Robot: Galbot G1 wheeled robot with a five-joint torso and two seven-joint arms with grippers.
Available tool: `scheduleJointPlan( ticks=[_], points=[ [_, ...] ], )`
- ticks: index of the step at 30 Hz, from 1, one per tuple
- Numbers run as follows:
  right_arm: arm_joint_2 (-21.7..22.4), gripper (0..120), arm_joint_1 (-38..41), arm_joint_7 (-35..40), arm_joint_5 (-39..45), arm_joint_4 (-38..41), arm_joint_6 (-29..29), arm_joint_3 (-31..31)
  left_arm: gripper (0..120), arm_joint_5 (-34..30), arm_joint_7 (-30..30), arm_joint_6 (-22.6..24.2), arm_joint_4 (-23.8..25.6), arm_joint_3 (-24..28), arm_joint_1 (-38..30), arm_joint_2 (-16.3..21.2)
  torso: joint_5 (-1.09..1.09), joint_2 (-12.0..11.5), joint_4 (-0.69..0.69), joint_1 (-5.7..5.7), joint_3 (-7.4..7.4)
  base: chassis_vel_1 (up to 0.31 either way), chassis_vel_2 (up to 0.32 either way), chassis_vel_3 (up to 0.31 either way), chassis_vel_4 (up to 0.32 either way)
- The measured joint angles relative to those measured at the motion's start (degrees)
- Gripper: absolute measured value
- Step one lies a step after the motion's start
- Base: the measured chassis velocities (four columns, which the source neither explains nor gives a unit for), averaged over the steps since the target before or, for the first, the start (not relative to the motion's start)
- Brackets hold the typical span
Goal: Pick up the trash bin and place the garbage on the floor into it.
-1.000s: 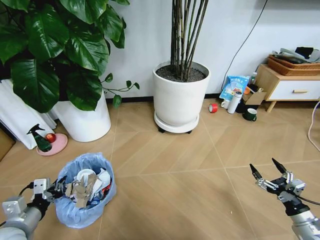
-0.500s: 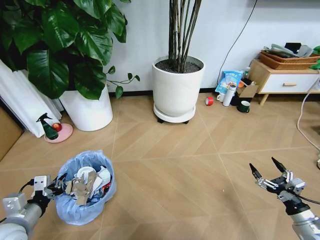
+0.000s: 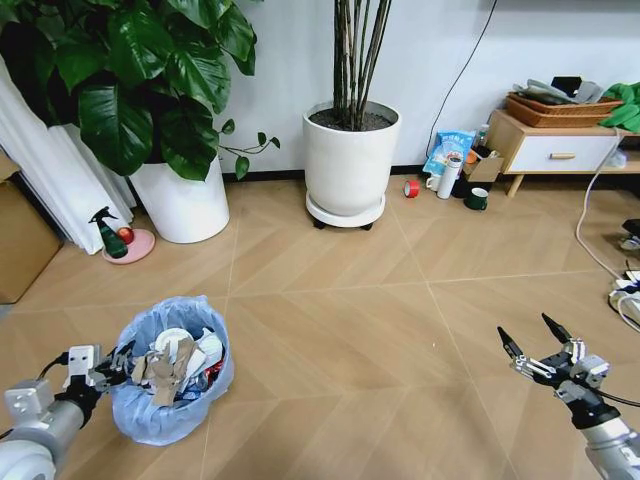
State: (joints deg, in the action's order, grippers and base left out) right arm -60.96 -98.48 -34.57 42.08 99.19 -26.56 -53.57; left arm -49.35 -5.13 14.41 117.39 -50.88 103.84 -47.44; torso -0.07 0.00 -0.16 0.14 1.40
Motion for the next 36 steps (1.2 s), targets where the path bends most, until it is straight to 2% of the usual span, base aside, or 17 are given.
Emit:
scheduleJointPlan(
  ticks=[2,4,6,7,10,13,24,25,28,31,34,36],
  points=[
    [0.0,100,0.0,-0.1,-0.1,-0.1,0.0,0.0,0,-0.1,0.0,0.0,0.1,-0.2,0.1,0.0,0.01,0.0,-0.01,0.0,0.0,0.185,-0.116,-0.185,0.122],
    [0.0,100,0.0,-0.3,-0.1,-0.3,0.0,-0.1,0,-0.3,0.0,0.0,0.2,-0.3,0.2,0.0,-0.1,0.0,0.02,0.0,0.0,0.195,-0.079,-0.162,0.098],
    [0.0,100,0.1,-0.4,-0.1,-0.4,0.0,-0.1,0,-0.4,0.0,0.0,0.3,-0.3,0.2,0.0,-0.07,0.0,0.02,0.0,0.0,0.195,-0.066,-0.198,0.083],
    [0.0,100,0.0,-0.6,-0.1,-0.5,0.0,-0.1,0,-0.4,0.0,0.0,0.5,-0.4,0.2,0.0,0.02,0.0,0.02,0.0,0.01,0.198,-0.066,-0.203,0.063],
    [0.0,100,0.1,-1.1,-0.3,-0.8,-0.2,-0.2,0,-0.7,0.0,0.0,0.9,-0.6,0.4,0.0,-0.08,0.0,0.0,0.0,0.0,0.19,-0.044,-0.2,0.056],
    [0.1,100,0.2,-1.3,-0.4,-0.8,-0.3,-0.3,0,-1.0,-0.1,0.1,1.1,-0.8,0.5,0.1,-0.03,0.0,0.0,0.0,0.0,0.204,-0.048,-0.21,0.04],
    [0.6,100,1.0,-1.8,-0.7,-1.5,-0.5,0.1,0,-1.6,-0.4,0.3,0.9,-0.8,-0.4,0.5,-0.06,0.0,0.02,0.0,0.01,0.203,-0.087,-0.194,0.097],
    [0.6,100,1.0,-1.8,-0.7,-1.7,-0.5,0.1,0,-1.7,-0.5,0.4,0.8,-0.8,-0.5,0.7,-0.01,0.0,0.01,0.01,0.01,0.219,-0.147,-0.22,0.171],
    [0.7,100,1.1,-1.8,-0.7,-1.7,-0.5,0.2,0,-1.9,-0.5,0.4,0.8,-0.7,-0.6,0.9,-0.08,0.0,0.02,0.0,0.01,0.221,-0.188,-0.228,0.192],
    [0.7,100,1.2,-1.9,-0.6,-1.8,-0.5,0.2,0,-2.1,-0.6,0.4,0.8,-0.8,-0.7,1.3,0.01,0.0,-0.01,0.01,0.0,0.27,-0.244,-0.261,0.255],
    [0.6,100,1.2,-2.0,-0.6,-1.6,-0.5,0.2,0,-2.3,-0.6,0.5,0.8,-0.9,-0.7,1.5,-0.07,0.0,0.01,0.0,0.01,0.287,-0.297,-0.29,0.296],
    [0.5,100,1.1,-2.0,-0.6,-1.4,-0.5,0.2,0,-2.4,-0.6,0.5,0.8,-1.0,-0.7,1.6,-0.02,0.0,0.0,0.0,0.0,0.301,-0.299,-0.309,0.311]
  ],
)
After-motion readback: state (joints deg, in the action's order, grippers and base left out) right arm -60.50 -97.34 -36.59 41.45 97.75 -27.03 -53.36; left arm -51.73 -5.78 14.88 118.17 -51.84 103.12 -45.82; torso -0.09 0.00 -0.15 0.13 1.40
